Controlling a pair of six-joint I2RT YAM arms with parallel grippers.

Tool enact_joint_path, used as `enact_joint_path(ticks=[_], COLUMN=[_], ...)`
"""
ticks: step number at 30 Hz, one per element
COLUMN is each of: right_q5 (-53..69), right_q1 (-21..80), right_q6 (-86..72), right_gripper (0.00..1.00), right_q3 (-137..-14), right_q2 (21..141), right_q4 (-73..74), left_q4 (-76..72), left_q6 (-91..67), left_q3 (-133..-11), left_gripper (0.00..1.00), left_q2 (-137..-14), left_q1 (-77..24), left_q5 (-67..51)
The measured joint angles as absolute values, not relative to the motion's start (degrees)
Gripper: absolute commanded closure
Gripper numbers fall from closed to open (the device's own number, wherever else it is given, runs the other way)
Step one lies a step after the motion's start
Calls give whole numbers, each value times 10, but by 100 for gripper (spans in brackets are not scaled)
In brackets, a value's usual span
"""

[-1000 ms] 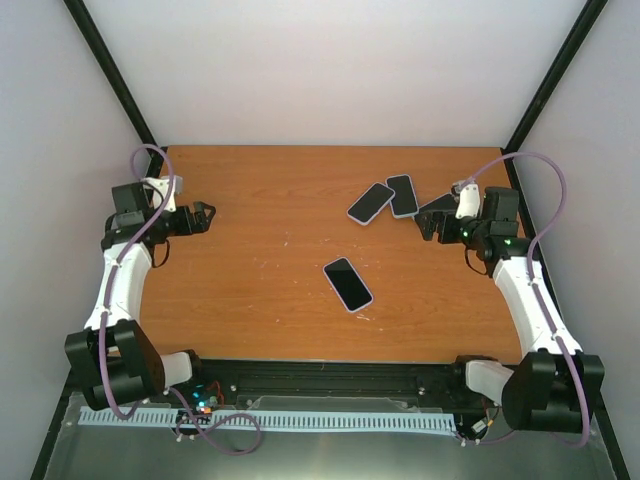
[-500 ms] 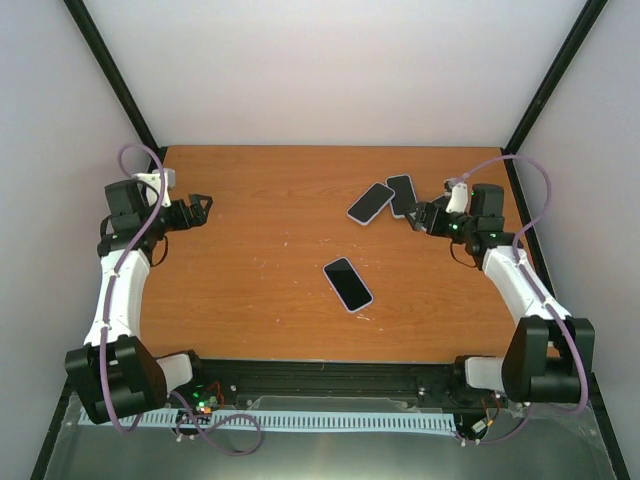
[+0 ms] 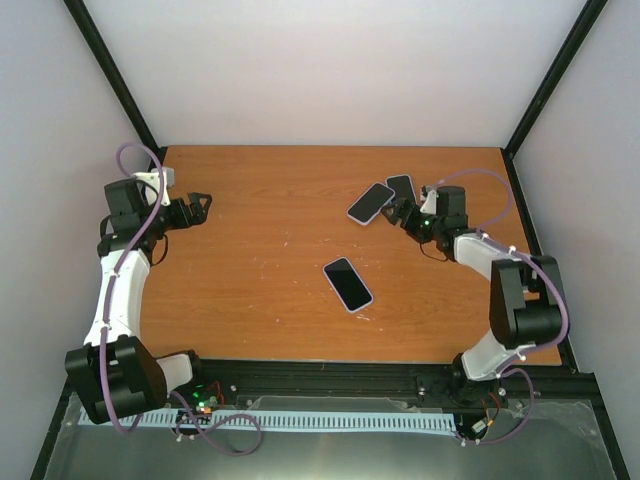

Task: Take the phone out of the phone case
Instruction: Pick up the phone at the center of the board.

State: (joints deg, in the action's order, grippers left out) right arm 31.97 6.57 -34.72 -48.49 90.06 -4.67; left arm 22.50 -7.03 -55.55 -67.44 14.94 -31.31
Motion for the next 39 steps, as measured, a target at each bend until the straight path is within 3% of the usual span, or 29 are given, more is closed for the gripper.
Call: enact_joint_path(ticks=[13,30,39], right_q5=[306,293,300], right_q1=[77,78,83], right_q6=[-498,-600,-639], right_gripper=[24,45,48], right_q3=[-541,-610,-646], right_q2=[1069,1189,1241], right_q4=[-136,-230,-294], left_q4=[222,208,205], left_q6=[-71,-71,-71], left_q3=[-555,-548,-548], left_gripper=[0,0,0], left_q2=[-674,-674,-683], left_q1=[149,149,149], left_q5=[-314,-326,-328])
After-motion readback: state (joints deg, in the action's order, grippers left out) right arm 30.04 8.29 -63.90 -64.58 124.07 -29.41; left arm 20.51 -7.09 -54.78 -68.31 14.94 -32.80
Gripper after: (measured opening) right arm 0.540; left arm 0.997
